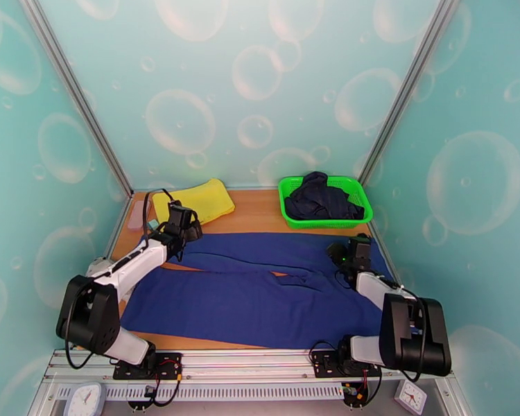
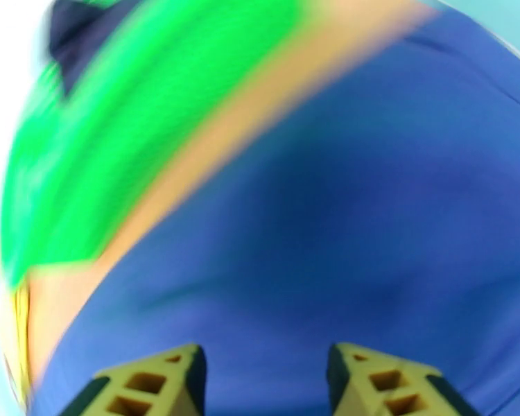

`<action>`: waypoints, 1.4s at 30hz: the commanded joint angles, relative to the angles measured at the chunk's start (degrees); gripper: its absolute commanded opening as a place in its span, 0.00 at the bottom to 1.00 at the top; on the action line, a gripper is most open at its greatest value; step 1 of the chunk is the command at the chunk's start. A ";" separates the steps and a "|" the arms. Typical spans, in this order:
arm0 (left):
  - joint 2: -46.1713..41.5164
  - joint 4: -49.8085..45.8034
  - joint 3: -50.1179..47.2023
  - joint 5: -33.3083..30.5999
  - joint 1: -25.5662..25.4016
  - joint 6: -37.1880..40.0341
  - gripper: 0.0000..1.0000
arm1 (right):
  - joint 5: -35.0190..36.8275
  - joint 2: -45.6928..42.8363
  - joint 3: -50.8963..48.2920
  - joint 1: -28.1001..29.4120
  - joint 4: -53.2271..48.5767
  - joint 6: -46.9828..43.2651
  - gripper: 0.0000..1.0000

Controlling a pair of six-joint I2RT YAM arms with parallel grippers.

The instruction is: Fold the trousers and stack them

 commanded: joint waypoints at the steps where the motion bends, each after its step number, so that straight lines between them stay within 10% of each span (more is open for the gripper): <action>1: 7.07 -3.74 3.67 0.99 0.95 2.40 0.76 | 1.22 4.75 6.78 5.83 -5.93 -8.07 0.54; 15: 17.18 10.29 -2.00 16.86 -2.41 -1.78 0.74 | -10.84 21.46 9.07 -0.48 -4.65 -3.10 0.52; 35: 16.66 27.23 -8.07 48.30 -5.65 -7.37 0.72 | -5.59 8.40 1.16 -5.58 -1.59 -1.46 0.52; 42: 6.64 22.74 -10.26 28.52 -6.30 -5.48 0.74 | -6.31 8.66 1.38 -5.17 -1.42 -1.84 0.52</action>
